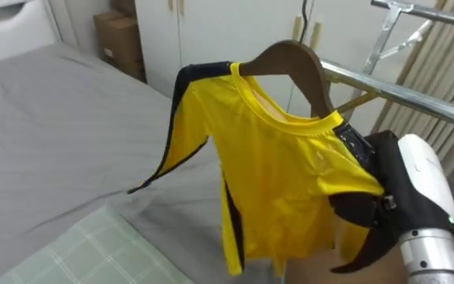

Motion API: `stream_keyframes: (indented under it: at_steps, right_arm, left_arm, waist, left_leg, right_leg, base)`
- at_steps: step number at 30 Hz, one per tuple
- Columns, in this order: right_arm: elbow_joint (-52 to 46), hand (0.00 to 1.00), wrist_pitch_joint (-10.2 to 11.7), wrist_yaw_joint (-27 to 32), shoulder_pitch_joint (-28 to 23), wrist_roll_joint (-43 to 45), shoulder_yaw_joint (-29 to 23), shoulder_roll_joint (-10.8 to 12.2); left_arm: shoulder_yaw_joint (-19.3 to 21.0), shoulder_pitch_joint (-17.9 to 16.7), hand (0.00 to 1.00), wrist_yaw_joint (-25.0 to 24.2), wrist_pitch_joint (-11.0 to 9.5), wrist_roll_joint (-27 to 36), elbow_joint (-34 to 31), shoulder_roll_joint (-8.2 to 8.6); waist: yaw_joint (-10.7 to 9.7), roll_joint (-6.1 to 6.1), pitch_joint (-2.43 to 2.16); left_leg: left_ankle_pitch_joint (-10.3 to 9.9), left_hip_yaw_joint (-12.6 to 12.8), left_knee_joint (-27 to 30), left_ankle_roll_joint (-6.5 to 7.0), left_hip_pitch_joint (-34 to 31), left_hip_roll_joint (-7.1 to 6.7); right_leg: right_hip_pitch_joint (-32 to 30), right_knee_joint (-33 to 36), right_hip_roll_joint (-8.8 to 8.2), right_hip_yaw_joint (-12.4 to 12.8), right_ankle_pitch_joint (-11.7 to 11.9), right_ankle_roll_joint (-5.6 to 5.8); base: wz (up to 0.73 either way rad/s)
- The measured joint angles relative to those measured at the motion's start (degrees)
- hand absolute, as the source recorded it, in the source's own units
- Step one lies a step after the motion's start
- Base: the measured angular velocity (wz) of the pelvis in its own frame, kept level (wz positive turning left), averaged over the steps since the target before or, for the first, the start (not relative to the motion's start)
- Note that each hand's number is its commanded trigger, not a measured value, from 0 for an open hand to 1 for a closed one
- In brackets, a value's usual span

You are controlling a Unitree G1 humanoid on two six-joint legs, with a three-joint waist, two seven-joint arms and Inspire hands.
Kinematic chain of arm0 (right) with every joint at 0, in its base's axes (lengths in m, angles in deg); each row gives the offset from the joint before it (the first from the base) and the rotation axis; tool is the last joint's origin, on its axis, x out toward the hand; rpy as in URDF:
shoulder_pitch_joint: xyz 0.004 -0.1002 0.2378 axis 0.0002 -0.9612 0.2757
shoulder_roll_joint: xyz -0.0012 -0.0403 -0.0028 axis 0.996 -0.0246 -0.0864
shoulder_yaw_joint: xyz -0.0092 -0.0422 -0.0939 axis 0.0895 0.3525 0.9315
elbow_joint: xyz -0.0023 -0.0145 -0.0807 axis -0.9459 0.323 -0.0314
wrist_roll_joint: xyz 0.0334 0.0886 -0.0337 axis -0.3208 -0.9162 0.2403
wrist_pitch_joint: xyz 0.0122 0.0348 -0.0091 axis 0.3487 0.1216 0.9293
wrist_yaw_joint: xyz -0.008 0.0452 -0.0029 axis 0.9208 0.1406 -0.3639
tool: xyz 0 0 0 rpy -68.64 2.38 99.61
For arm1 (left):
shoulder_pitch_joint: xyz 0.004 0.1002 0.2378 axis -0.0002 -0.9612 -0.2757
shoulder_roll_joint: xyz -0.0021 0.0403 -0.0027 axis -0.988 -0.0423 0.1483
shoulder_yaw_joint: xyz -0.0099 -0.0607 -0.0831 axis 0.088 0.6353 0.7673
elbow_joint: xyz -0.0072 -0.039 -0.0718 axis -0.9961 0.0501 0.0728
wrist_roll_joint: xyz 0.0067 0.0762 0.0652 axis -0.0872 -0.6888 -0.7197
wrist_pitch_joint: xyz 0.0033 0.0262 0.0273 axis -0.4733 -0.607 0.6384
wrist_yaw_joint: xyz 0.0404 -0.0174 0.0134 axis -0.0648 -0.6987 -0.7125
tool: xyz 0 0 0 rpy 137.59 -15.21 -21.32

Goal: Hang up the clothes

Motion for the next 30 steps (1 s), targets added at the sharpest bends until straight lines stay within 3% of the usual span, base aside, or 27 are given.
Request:
stream_keyframes:
  at_steps: [1,2,3,4,5,6,7,8,9,10,11,12,14,17,24,26,28,30]
  right_arm:
    - [-0.2,1.0,-0.28,-0.01,0.06,0.52,0.13,0.09]
    - [-0.2,1.0,-0.69,-0.07,0.36,0.66,0.59,0.18]
    - [-0.2,1.0,-0.81,-0.12,0.63,0.67,0.8,0.23]
    - [-0.2,1.0,-0.95,-0.14,1.06,0.65,1.14,0.52]
    - [-0.21,1.0,-1.13,-0.1,1.32,0.73,1.27,0.64]
    - [-0.2,1.0,-1.19,-0.02,1.38,0.95,1.29,0.66]
    - [-0.17,1.0,-1.44,0.07,1.3,1.31,1.3,0.68]
    - [-0.16,1.0,-1.85,0.63,1.42,1.3,1.3,0.67]
    - [-0.14,1.0,-2.01,0.95,1.51,1.31,1.3,0.69]
    - [0.0,1.0,-2.24,1.27,2.06,1.25,1.51,0.75]
    - [0.26,1.0,-2.38,1.24,3.2,0.68,2.06,0.51]
    - [0.28,1.0,-2.51,1.22,3.61,0.39,2.56,0.39]
    - [0.18,1.0,-2.57,0.67,5.58,0.66,5.44,0.43]
    - [0.16,1.0,-2.47,0.28,5.87,0.85,6.14,0.53]
    - [-1.33,1.0,-2.3,-1.16,10.12,0.93,6.03,-0.35]
    - [-1.4,1.0,-2.06,-1.2,10.13,1.25,5.55,-0.38]
    - [-1.4,1.0,-2.05,-1.2,10.28,0.96,5.47,-0.5]
    - [-1.4,1.0,-2.05,-1.26,10.22,-0.3,5.34,-0.65]
  left_arm:
    - [-0.21,0.58,0.0,0.49,0.0,1.17,1.87,0.09]
    - [-0.21,0.66,0.0,1.02,0.0,1.23,3.43,0.36]
    - [-0.18,0.7,0.0,1.28,0.0,1.33,4.09,0.56]
    - [-0.23,0.72,0.0,1.82,0.01,2.1,5.23,0.9]
    - [-0.24,0.82,0.0,1.86,0.27,3.33,6.4,0.99]
    - [-0.21,0.85,0.0,1.85,0.67,3.41,6.92,0.97]
    - [0.04,0.82,0.0,1.87,1.27,3.49,8.62,0.95]
    - [0.23,0.78,0.0,1.85,1.86,3.57,9.8,0.86]
    - [0.48,0.74,0.0,1.82,2.15,3.56,10.02,0.79]
    - [0.78,0.71,0.0,1.72,3.12,3.56,10.04,0.53]
    - [1.35,0.81,0.0,1.54,3.49,3.55,9.99,0.55]
    - [1.95,0.83,0.0,1.36,3.57,3.55,9.96,0.6]
    - [3.57,0.32,0.0,1.11,3.73,3.49,9.94,0.3]
    - [4.27,0.18,0.0,1.11,3.74,3.37,9.25,-0.12]
    - [4.71,0.41,0.0,1.12,7.11,1.36,4.88,-0.42]
    - [5.19,0.41,0.0,0.93,9.38,-2.12,1.33,-0.42]
    - [5.15,0.43,0.0,0.5,10.9,-3.01,-1.53,-0.41]
    - [4.3,0.41,0.0,0.5,11.01,-4.44,-3.76,-0.4]
  waist:
    - [0.57,0.29,0.04]
    - [2.36,0.37,0.02]
    - [3.23,0.55,0.04]
    - [4.09,1.12,0.25]
    - [5.49,1.55,0.34]
    - [6.34,1.75,0.48]
    - [6.41,2.22,0.73]
    - [6.74,2.29,0.74]
    - [7.02,2.19,0.73]
    - [7.48,1.26,0.35]
    - [7.33,1.06,0.5]
    - [7.35,1.27,0.45]
    - [7.57,1.69,0.42]
    - [7.64,0.8,0.32]
    - [5.37,-0.96,0.28]
    - [4.89,-1.77,0.18]
    - [4.63,-1.84,0.19]
    - [4.39,-1.91,0.2]
  left_leg:
    - [-0.13,2.49,-0.14,0.23,0.03,0.49]
    - [-0.14,6.49,-0.78,0.34,0.67,1.18]
    - [-0.14,8.3,-0.87,0.37,0.82,1.61]
    - [-0.3,12.25,-1.22,0.53,1.0,3.1]
    - [-0.66,16.09,-1.99,0.26,1.34,4.52]
    - [-0.86,18.3,-1.91,0.11,1.88,5.08]
    - [-1.15,20.52,-2.46,-0.26,3.52,5.63]
    - [-1.36,22.44,-3.11,-0.79,4.91,5.74]
    - [-1.44,23.48,-3.24,-1.28,5.51,5.77]
    - [-1.82,24.72,-2.6,-2.18,6.4,5.71]
    - [-2.26,24.68,-1.1,-3.05,6.33,5.44]
    - [-2.29,24.28,-0.93,-3.06,6.18,5.6]
    - [-2.0,20.73,-2.4,-3.31,5.9,6.31]
    - [-0.85,20.4,-3.7,-5.26,6.57,6.69]
    - [0.04,20.31,-4.0,-5.18,5.34,7.17]
    - [0.15,19.96,-4.1,-5.01,5.04,7.36]
    - [0.16,19.97,-3.78,-5.01,4.92,7.59]
    - [0.19,19.69,-3.47,-5.09,4.69,7.74]
  right_leg:
    - [-0.78,-0.64,-0.03,-0.03,0.96,0.47]
    - [-2.18,-1.4,-0.23,-1.83,2.84,0.54]
    - [-2.91,-2.44,-0.6,-4.18,4.24,0.32]
    - [-3.95,-5.82,-2.46,-11.87,7.36,0.13]
    - [-4.46,-6.78,-5.35,-21.24,9.05,0.53]
    - [-5.31,-4.23,-7.02,-27.07,8.25,-0.17]
    - [-5.1,2.11,-10.73,-35.1,4.06,-0.58]
    - [-4.48,7.51,-14.26,-39.83,0.42,0.61]
    - [-3.78,9.22,-15.69,-41.33,-0.81,1.45]
    - [-2.95,9.4,-16.77,-42.1,-3.04,1.71]
    - [-3.1,7.76,-15.74,-41.34,-3.95,0.3]
    - [-2.96,6.85,-14.86,-39.99,-3.91,-0.15]
    - [-2.31,2.8,-11.58,-37.89,-1.92,-2.13]
    - [-2.21,1.02,-9.6,-36.03,-0.98,-2.59]
    - [-2.23,-3.0,-8.11,-35.41,2.3,-3.05]
    - [-2.0,-3.92,-7.87,-35.63,3.01,-3.26]
    - [-1.94,-3.88,-7.77,-35.69,3.25,-3.54]
    - [-2.1,-3.81,-7.63,-35.7,3.39,-3.77]
  base:
    - [-1.11]
    - [-1.37]
    - [-1.64]
    - [-1.65]
    - [-1.65]
    - [-1.42]
    - [-1.11]
    - [-0.9]
    - [-0.82]
    - [-0.67]
    - [-0.61]
    - [-0.64]
    - [-0.77]
    - [-0.37]
    - [-0.08]
    - [0.02]
    - [0.0]
    - [0.0]
